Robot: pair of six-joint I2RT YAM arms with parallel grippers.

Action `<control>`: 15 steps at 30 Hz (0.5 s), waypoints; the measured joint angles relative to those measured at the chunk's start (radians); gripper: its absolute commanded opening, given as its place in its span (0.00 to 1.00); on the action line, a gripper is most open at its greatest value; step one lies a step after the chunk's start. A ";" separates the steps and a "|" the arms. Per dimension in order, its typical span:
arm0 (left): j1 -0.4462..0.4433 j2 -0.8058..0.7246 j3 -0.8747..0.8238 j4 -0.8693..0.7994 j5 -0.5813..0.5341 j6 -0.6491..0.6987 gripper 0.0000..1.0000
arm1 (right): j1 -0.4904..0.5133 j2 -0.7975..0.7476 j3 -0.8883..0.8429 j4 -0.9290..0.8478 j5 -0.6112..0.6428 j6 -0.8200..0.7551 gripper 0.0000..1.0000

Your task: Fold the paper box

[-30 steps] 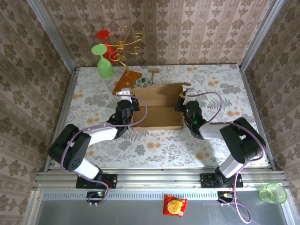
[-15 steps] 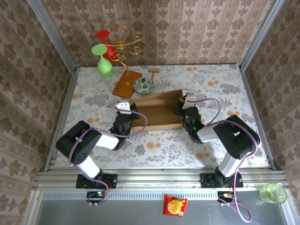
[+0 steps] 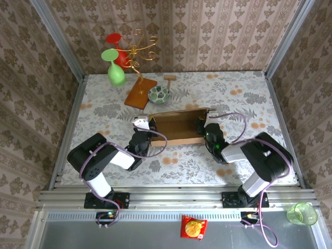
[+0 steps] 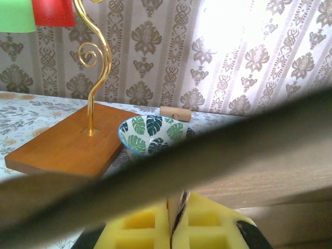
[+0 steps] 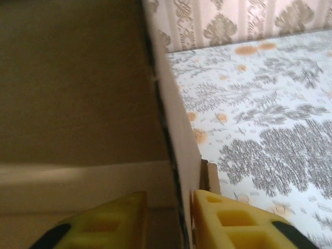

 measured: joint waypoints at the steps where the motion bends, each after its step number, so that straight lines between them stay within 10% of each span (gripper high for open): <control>1: -0.006 0.000 0.000 0.000 -0.005 0.003 0.00 | 0.001 -0.050 0.000 -0.059 0.000 0.017 0.45; 15: -0.108 0.055 0.020 0.030 -0.128 0.045 0.00 | 0.007 -0.845 -0.086 -0.778 -0.019 0.557 0.57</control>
